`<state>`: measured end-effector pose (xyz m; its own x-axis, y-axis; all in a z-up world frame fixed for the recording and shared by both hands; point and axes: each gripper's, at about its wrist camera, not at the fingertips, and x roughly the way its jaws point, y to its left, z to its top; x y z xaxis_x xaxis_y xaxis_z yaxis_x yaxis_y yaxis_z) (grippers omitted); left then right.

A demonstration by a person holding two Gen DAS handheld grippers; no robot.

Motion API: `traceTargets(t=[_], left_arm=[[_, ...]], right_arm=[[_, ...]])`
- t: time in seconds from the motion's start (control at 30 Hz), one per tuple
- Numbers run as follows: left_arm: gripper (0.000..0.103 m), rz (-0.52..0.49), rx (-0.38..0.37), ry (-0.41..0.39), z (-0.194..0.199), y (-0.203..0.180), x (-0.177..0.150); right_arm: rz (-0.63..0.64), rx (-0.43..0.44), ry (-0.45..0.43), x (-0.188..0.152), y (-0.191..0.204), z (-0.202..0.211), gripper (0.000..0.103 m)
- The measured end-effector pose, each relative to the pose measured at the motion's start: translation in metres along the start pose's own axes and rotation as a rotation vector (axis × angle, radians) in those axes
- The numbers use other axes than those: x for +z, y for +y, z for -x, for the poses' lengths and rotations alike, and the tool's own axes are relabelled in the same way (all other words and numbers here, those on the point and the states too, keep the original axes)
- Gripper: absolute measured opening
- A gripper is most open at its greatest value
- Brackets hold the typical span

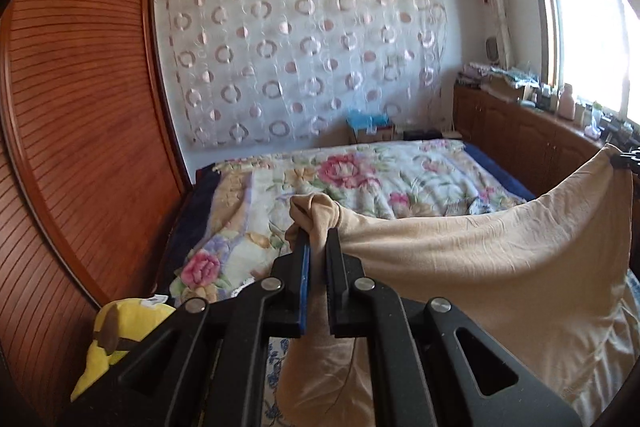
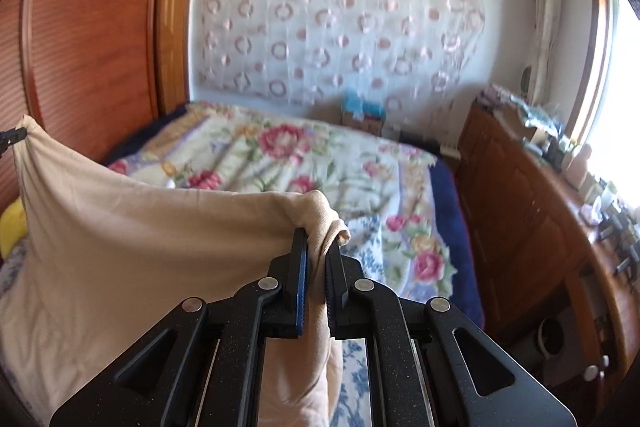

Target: Fold small clothes

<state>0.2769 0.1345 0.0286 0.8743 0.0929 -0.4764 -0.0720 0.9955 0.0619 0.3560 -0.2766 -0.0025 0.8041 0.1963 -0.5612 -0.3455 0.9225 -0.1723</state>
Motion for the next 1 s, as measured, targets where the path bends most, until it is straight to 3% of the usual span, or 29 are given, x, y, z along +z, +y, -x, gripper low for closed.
traceTargets(t=[0.33,0.4,0.5,0.57,0.67,0.73,0.93,1.0], left_arm=[[0.006,0.007,-0.011,0.096,-0.074,0.004,-0.009],[0.006,0.004,-0.041,0.129,-0.083,0.002,-0.011],[0.013,-0.018,-0.061,0.157,-0.083,0.0,-0.013],[0.038,-0.018,-0.063,0.159,-0.077,0.001,-0.015],[0.046,-0.008,-0.098,0.184,-0.063,0.004,-0.02],[0.055,-0.013,-0.12,0.2,-0.05,0.002,-0.027],[0.057,-0.006,-0.168,0.23,-0.007,-0.001,-0.056],[0.057,-0.011,-0.154,0.244,0.004,-0.004,-0.067]], right_arm=[[-0.011,-0.007,0.136,-0.017,-0.019,-0.103,0.006],[-0.026,-0.009,0.159,-0.022,-0.022,-0.119,0.006],[-0.054,-0.022,0.185,-0.03,-0.022,-0.135,0.012],[-0.052,-0.045,0.185,-0.031,-0.019,-0.137,0.017],[-0.079,-0.042,0.176,-0.034,-0.021,-0.132,0.035],[-0.096,-0.032,0.159,-0.037,-0.021,-0.123,0.036],[-0.121,0.024,0.121,-0.057,-0.007,-0.074,0.037],[-0.124,0.052,0.129,-0.067,0.002,-0.058,0.037]])
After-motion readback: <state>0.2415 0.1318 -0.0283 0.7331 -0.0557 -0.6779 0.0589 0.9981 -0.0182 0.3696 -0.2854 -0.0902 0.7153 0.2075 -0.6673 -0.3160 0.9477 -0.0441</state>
